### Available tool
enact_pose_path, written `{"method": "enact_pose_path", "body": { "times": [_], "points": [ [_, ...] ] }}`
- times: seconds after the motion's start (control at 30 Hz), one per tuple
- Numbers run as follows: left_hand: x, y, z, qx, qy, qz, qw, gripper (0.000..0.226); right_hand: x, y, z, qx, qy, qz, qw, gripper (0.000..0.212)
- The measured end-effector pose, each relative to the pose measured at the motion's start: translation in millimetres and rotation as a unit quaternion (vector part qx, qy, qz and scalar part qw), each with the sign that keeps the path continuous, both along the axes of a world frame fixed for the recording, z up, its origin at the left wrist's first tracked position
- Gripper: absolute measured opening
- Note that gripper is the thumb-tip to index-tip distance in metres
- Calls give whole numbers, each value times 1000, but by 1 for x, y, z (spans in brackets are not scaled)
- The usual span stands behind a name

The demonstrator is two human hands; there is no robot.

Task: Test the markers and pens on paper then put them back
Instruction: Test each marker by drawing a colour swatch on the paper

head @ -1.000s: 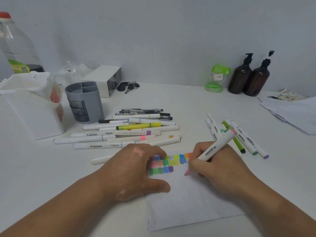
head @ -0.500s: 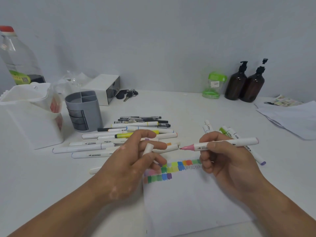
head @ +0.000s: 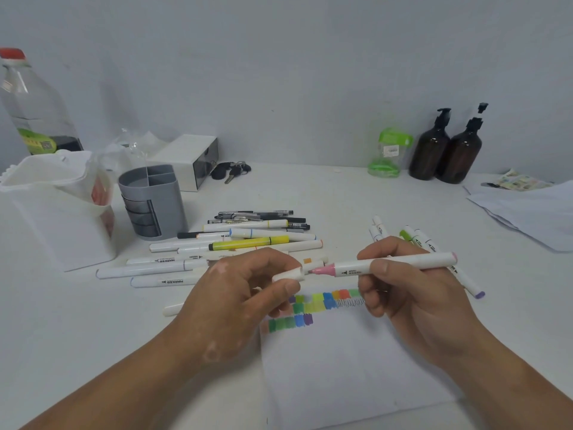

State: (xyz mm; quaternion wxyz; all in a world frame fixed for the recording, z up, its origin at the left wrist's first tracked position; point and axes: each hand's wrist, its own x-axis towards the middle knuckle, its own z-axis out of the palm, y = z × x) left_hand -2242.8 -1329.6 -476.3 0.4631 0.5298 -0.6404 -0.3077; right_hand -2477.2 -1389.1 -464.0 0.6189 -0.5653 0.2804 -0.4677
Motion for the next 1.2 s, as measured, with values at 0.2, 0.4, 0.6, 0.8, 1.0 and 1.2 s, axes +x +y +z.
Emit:
{"method": "enact_pose_path", "body": {
  "times": [0.2, 0.4, 0.6, 0.8, 1.0, 1.2],
  "points": [
    [-2, 4, 0, -15, -61, 6, 998, 14, 4, 4, -2, -30, 60, 32, 997, 22],
    [-3, 6, 1, -31, -46, 8, 998, 23, 6, 6, -4, -37, 72, 22, 996, 27],
    [-2, 7, 1, -35, -25, -17, 999, 13, 7, 10, -9, -31, 78, 24, 996, 29],
    [1, -1, -5, -43, -41, -13, 998, 9, 2, 1, -9, -26, 76, 36, 996, 47],
    [24, 9, 2, -1, 17, 22, 1000, 9, -28, 0, 2, -11, 146, -83, 986, 53],
    [43, 90, 15, -2, 106, 91, 990, 9, -23, 70, 18, -136, 366, -147, 909, 46]
  ]
}}
